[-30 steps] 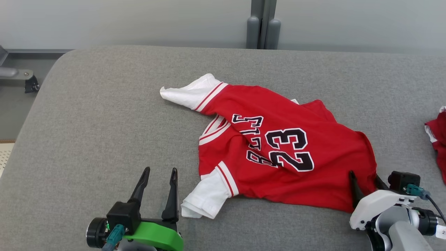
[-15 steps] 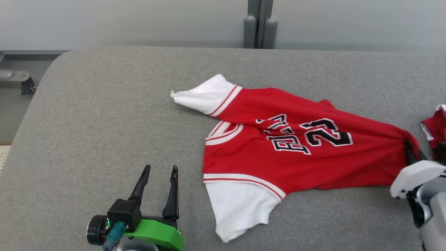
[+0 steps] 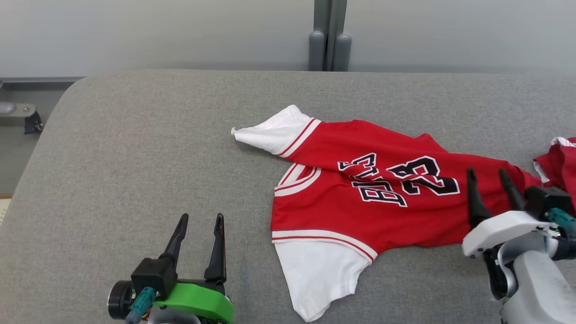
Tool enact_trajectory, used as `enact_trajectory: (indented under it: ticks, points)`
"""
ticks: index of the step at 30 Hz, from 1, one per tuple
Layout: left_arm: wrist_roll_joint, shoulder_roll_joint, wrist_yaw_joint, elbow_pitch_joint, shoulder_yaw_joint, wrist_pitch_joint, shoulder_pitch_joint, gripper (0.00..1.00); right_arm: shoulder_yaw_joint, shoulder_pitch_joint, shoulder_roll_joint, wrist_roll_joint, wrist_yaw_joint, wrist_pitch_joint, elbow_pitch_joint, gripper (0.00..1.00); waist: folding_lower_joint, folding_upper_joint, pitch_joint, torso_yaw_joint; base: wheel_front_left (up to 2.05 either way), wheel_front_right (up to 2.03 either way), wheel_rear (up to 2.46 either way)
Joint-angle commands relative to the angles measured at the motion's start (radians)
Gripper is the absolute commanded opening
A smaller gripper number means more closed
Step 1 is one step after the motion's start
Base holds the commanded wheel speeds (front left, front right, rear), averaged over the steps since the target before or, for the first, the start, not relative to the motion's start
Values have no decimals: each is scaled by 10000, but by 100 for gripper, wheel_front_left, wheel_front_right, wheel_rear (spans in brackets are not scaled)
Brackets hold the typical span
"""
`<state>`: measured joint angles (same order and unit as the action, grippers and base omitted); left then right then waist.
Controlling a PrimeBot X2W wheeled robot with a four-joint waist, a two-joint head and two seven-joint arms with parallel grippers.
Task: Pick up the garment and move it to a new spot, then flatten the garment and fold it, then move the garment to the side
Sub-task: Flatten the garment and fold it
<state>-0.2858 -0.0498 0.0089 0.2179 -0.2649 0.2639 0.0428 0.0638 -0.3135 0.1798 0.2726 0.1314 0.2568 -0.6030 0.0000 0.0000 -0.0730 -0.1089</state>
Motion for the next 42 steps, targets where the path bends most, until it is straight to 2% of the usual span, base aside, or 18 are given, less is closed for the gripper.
enact_trajectory:
  ticks: [1, 7, 11, 18, 24, 27, 33, 37, 42]
  points:
    - [-56, -18, 54, -49, 55, 2, -97, 100, -280, 414, -110, 235, -16, 66, 521, 100, 0, 0, 96, 129, 0, 0, 0]
    - [-199, -18, 71, -112, 133, 2, -59, 100, -1479, 1813, -446, 787, -16, 85, 2505, 100, 0, 0, 134, 395, 0, 0, 0]
    - [-292, -18, 16, 24, 73, 4, -19, 100, -1718, 2261, -636, 811, -16, 89, 2905, 100, 0, 0, 87, 639, 0, 0, 0]
    - [-474, -18, 154, 1059, -195, 2, 612, 100, -1624, 2068, -569, 685, -16, 90, 3104, 100, 0, 0, -72, 1159, 0, 0, 0]
    - [-942, -23, -155, 2961, -1127, -271, 1881, 100, -1555, 1902, -494, 577, -16, 89, 3205, 100, 0, 0, -349, 1592, 0, 0, 0]
    - [-1282, -29, -95, 3786, -1474, -700, 2626, 100, -1614, 1864, -516, 575, -16, 88, 3286, 100, 0, 0, -546, 1787, 0, 0, 0]
    - [-1485, -29, 296, 5249, -1709, -1119, 3848, 100, -1639, 1771, -528, 454, -16, 87, 3286, 100, 0, 0, -895, 2097, 0, 0, 0]
    - [-1717, -29, 207, 5945, -1819, -1345, 4333, 100, -1461, 1682, -617, 401, -15, 86, 3227, 100, 0, 0, -1003, 2219, 0, 0, 0]
    - [-2016, -29, -299, 6594, -2105, -1687, 4645, 100, -1502, 1662, -698, 353, -16, 86, 3230, 100, 0, 0, -1048, 2324, 0, 0, 0]
